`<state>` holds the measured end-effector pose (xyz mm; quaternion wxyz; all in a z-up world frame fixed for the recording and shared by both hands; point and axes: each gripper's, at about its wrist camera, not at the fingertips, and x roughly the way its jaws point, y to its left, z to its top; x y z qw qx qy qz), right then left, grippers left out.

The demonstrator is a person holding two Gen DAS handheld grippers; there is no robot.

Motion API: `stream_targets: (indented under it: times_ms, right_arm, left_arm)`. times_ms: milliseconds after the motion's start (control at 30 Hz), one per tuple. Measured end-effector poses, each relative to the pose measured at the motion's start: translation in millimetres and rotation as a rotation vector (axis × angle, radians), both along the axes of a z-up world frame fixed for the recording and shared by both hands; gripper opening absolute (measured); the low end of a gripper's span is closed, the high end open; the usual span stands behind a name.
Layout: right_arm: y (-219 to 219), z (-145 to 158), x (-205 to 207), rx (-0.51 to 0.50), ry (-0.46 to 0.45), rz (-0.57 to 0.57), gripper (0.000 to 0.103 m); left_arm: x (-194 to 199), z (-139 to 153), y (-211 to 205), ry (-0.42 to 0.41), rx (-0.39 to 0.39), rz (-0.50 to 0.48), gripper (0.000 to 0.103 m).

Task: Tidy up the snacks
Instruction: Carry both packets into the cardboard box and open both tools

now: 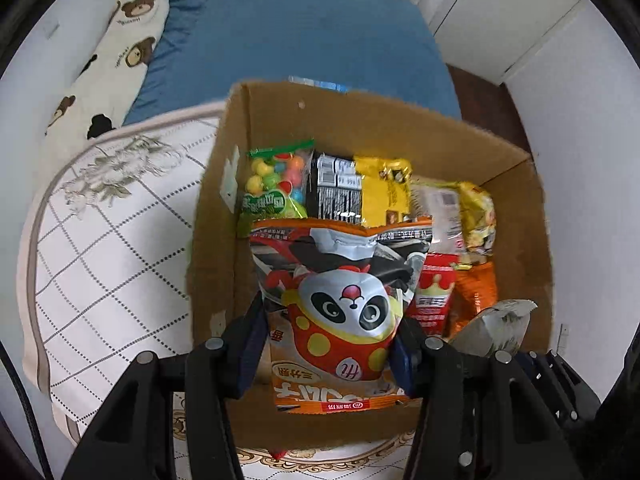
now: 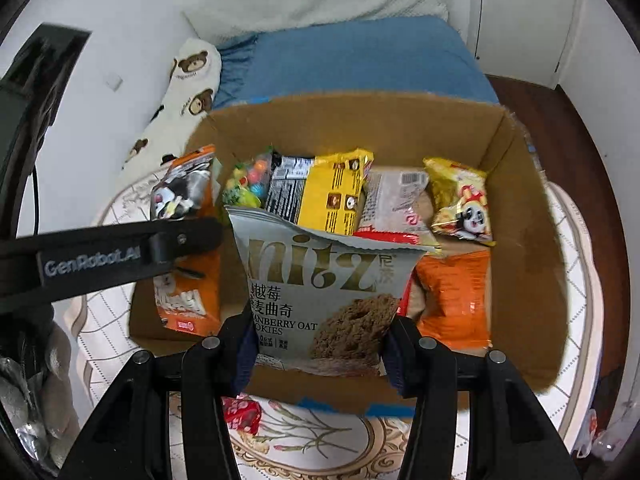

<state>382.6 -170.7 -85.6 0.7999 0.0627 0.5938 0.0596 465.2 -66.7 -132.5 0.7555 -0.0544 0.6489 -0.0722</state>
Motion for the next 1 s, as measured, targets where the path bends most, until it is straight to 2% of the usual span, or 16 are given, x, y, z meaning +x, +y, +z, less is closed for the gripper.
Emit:
stream_targets:
  times_ms: [333, 367, 433, 467, 500, 533, 767, 1000]
  right_arm:
    - [0.5, -54.4, 14.6, 0.070, 0.093, 0.007, 0.056]
    - [0.7, -58.0, 15.7, 0.079, 0.111, 0.012, 0.058]
    - [1.7, -65.0, 16.9, 0.088, 0.151, 0.027, 0.073]
    - [2.6, -66.9, 17.3, 0.085, 0.162, 0.035, 0.085]
    - [3.8, -68.5, 17.5, 0.076, 0.171, 0.046, 0.087]
    - [3.9, -68.8, 17.7, 0.071, 0.173, 0.048, 0.087]
    - [-11.5, -62.6, 14.7, 0.041, 0.178, -0.001, 0.087]
    - [-39.2, -49.5, 2.9, -0.031, 0.166, -0.072, 0.087]
  left_arm:
    - [1.7, -43.5, 0.1, 0.082, 0.033, -0.005, 0.051]
    - [1.2, -44.8, 0.9, 0.079, 0.038, -0.001, 0.054]
    - [1.7, -44.2, 2.0, 0.073, 0.021, 0.001, 0.068]
    - [1.8, -44.5, 2.5, 0.082, 0.014, 0.002, 0.077]
    - [1.6, -43.9, 2.2, 0.079, 0.006, -0.001, 0.084]
    - [1.6, -43.6, 1.6, 0.078, 0.014, -0.003, 0.087]
    - [-2.9, -40.3, -0.4, 0.057, 0.040, -0.005, 0.087]
    - [-15.6, -31.6, -2.5, 0.011, 0.075, -0.008, 0.087]
